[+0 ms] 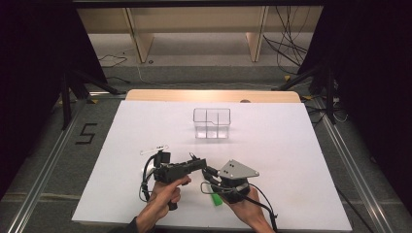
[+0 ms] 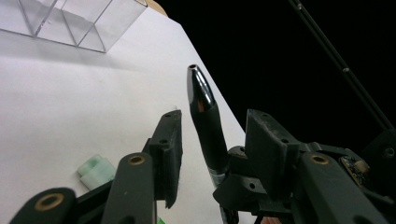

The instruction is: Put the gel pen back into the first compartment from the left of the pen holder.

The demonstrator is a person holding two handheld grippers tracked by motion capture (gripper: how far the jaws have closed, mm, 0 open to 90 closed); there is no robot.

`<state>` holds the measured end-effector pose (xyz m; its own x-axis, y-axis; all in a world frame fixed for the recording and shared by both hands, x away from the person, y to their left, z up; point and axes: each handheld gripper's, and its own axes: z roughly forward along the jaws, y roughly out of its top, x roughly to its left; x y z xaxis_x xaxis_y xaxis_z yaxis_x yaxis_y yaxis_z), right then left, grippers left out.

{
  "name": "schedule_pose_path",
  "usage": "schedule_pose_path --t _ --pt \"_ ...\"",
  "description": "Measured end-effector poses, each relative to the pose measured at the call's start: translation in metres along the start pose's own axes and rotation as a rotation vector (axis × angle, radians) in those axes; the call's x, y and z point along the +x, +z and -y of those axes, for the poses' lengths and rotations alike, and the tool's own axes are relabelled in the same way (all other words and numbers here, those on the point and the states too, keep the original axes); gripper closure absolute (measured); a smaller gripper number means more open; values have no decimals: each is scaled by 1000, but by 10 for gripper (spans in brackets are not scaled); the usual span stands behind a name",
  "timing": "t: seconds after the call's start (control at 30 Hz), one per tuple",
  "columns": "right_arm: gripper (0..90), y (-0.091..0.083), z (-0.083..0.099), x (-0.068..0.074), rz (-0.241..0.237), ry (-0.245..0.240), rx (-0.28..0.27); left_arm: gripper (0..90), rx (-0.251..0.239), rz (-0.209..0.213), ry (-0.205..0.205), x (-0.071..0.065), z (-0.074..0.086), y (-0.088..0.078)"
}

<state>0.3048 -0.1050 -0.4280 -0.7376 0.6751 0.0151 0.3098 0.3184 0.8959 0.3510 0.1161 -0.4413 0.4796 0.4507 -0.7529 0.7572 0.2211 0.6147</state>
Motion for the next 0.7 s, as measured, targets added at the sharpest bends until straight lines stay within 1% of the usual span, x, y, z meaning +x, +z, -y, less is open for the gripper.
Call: schedule_pose_path --t 0.2,0.3,0.37,0.5,0.57,0.7 --pt "800 0 0 0 2 1 -2 625 -3 3 0 -1 1 0" --pt "801 0 1 1 0 0 -7 639 1 8 -6 0 1 1" --pt "800 1 1 1 -4 -2 -5 658 5 8 -3 0 2 1" --pt "800 1 1 2 1 -1 -9 688 4 7 -8 1 2 2" --pt "800 1 2 2 1 1 -6 725 4 5 -8 2 2 1" --pt "800 1 3 1 1 1 -6 753 2 23 -20 5 2 2"
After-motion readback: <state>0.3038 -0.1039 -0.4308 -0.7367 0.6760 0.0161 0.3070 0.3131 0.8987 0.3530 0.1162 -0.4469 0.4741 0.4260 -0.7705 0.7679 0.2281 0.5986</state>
